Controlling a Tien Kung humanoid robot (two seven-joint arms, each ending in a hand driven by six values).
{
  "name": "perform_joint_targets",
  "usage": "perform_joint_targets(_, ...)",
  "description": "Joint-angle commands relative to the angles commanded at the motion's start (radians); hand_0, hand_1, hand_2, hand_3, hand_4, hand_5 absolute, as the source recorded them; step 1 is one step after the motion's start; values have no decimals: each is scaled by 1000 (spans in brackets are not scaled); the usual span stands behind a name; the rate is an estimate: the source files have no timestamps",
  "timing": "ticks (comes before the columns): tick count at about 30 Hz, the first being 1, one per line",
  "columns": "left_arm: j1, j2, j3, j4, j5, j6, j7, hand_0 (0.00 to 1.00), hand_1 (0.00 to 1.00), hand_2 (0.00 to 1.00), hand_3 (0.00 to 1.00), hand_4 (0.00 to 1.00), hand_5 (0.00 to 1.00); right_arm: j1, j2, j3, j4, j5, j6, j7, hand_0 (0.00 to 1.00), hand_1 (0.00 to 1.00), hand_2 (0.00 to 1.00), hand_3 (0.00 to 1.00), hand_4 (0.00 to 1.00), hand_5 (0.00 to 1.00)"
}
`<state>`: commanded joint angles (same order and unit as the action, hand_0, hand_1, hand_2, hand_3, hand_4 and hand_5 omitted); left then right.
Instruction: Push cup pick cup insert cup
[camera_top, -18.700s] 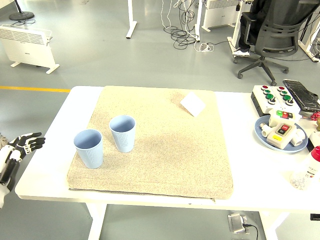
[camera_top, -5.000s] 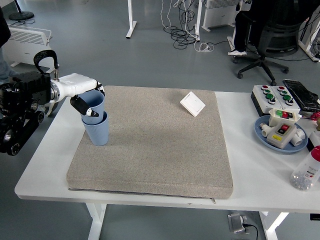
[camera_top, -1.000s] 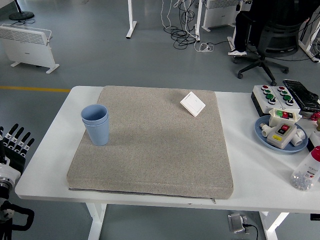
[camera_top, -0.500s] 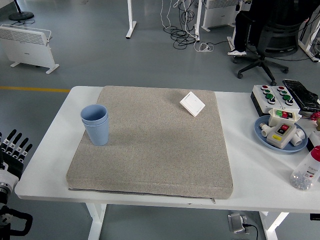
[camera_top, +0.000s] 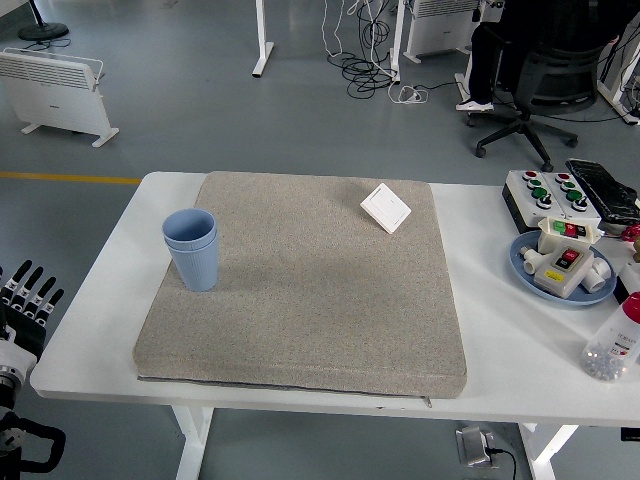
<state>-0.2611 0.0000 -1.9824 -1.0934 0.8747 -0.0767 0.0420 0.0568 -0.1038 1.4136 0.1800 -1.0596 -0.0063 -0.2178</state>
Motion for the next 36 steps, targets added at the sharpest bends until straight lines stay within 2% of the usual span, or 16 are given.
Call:
perform_joint_targets(11, -21, 0, 1, 5, -3, 3, -6, 812, 835, 887, 813, 566, 998, 14, -2, -2, 0, 4, 2, 1, 778, 684, 707, 578, 138, 501)
perform_joint_targets(29, -20, 0, 28, 11, -1, 4, -7, 811, 838, 888, 814, 566, 998, 4, -3, 17, 0, 12, 1, 1, 778, 686, 712, 579, 139, 498)
perform_joint_targets(36, -30, 0, 2, 10, 2, 1, -5, 812, 838, 891, 814, 565, 998, 13, -2, 28, 0, 7, 0, 2, 778, 686, 712, 579, 140, 495)
